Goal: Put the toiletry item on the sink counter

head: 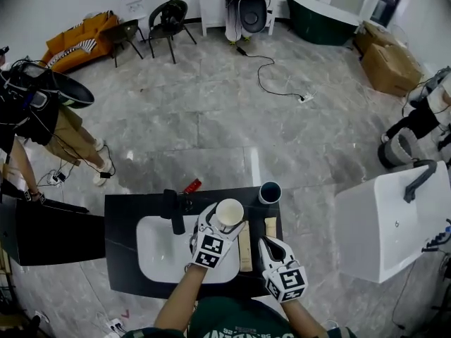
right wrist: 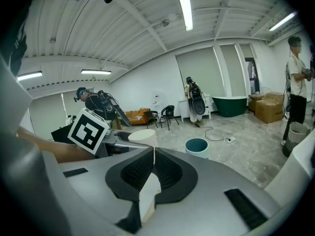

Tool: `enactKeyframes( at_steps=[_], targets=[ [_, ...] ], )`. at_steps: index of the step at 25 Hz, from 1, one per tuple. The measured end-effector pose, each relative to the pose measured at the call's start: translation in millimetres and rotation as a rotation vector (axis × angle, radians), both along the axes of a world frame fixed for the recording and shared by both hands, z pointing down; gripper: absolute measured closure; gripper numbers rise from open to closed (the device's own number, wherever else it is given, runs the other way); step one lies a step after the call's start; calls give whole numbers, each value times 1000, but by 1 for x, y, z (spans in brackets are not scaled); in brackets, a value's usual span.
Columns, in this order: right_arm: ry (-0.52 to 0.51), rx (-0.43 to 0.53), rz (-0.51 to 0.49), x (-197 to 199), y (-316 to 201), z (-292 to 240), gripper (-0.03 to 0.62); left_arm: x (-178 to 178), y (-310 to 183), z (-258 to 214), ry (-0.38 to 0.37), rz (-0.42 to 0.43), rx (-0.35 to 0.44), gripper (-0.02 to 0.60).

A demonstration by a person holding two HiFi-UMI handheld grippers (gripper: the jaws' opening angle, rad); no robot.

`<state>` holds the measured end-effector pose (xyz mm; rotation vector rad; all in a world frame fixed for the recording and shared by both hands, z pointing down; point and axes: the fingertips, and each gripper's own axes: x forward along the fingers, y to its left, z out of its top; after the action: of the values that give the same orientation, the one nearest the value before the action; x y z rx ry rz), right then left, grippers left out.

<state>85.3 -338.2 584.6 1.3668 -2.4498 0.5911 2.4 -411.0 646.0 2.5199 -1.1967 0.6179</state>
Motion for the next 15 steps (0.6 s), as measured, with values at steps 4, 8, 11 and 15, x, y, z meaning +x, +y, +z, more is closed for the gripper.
enactKeyframes(
  at_steps=[4,8,11,15],
  targets=[
    [13,-33,4,4,-2,15,551,1,-17,16,19,1,-3,166],
    [25,-68,6,10,-2,31,551,3,-31,39,15,-12,-11,166],
    [27,-86,11,12,-5,39,551,4,-40,64,11,-30,-37,166],
    [29,-99,14,12,-9,45,551,4,-57,75,26,-44,-42,166]
  ],
)
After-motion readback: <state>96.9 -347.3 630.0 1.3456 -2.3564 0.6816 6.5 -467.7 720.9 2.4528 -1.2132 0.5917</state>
